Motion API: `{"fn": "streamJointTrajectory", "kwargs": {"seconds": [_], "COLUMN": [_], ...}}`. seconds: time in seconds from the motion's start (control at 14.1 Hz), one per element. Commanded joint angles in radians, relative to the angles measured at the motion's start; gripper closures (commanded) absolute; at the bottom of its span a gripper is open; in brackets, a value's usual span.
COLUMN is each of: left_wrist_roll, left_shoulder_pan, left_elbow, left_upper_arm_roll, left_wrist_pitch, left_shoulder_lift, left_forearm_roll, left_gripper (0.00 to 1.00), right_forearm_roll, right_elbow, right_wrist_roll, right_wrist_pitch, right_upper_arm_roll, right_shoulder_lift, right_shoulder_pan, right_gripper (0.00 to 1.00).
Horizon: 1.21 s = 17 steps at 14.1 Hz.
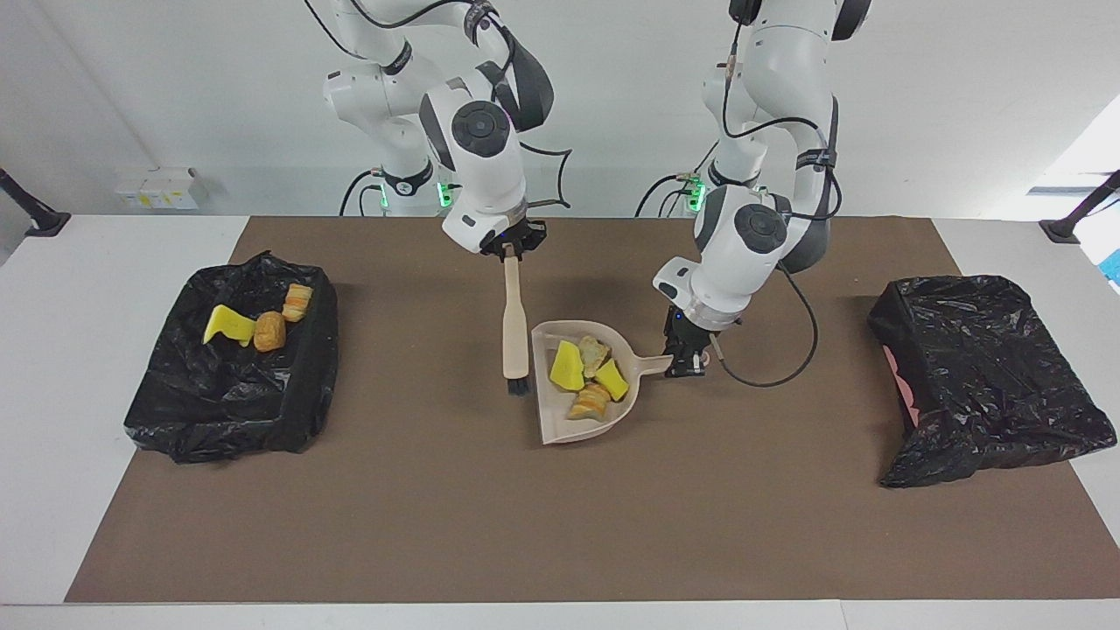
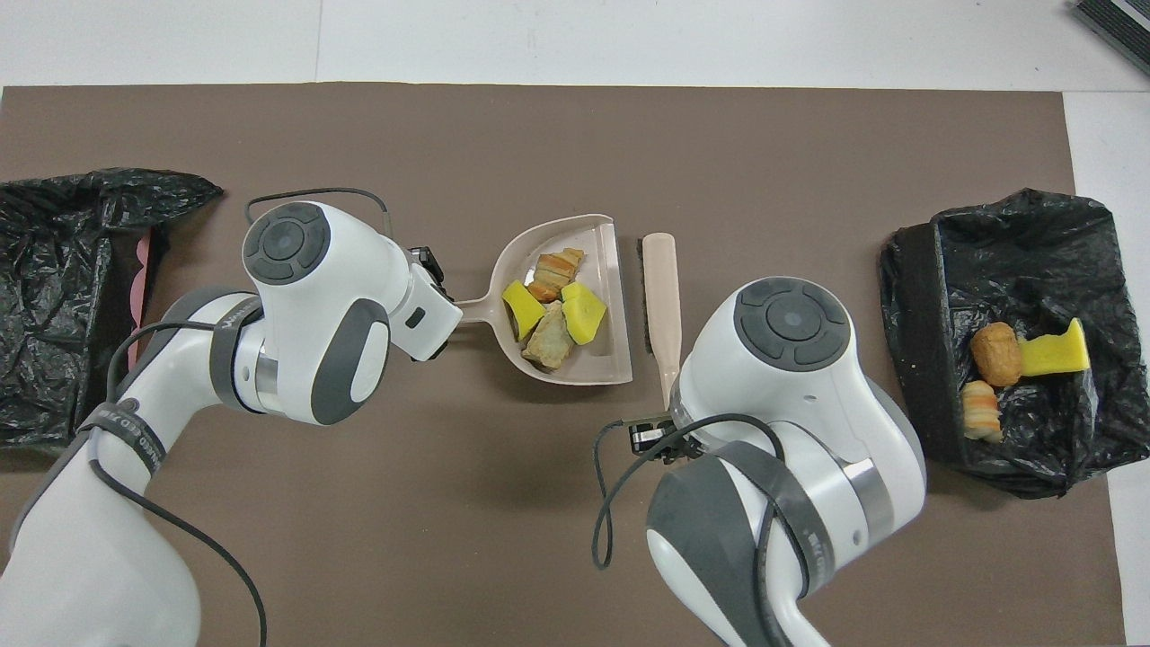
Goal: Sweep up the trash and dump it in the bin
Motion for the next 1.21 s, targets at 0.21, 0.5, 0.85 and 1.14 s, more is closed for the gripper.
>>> {"fn": "streamJointTrajectory", "kwargs": {"seconds": [0.21, 0.5, 0.85, 1.14], "left_wrist_roll": [0.199, 0.268, 0.436, 0.558], "left_shoulder_pan": [0.114, 0.201, 0.323, 0.422], "left_elbow": [0.018, 0.090, 0.147, 0.233], "left_upper_arm_roll": [-0.007, -0.005, 0.002, 0.005], "left_wrist_pitch": [-0.009, -0.124, -0.240, -0.366], "left_shoulder_lift": [0.002, 0.003, -0.001, -0.001], "left_forearm_roll": [-0.035, -0.022, -0.013, 0.028], "left_gripper": [1.00, 1.00, 1.00, 1.00], "right_forearm_roll": [0.043, 0.086, 0.209, 0.211], "right_elbow": [-0.114, -0.151, -0.201, -0.267], "right_wrist_roll": [0.061, 0.229, 0.291, 0.363], "right_wrist_pitch": [0.004, 0.012, 0.021, 0.160], "right_upper_arm_roll": [0.008, 0.009, 0.009, 0.009], "right_shoulder_lift": [-0.091, -0.098, -0.141, -0.123], "right_shoulder_pan": [0.002, 0.153, 0.318, 0.436], "right_gripper": [1.00, 1.00, 1.00, 1.00]}}
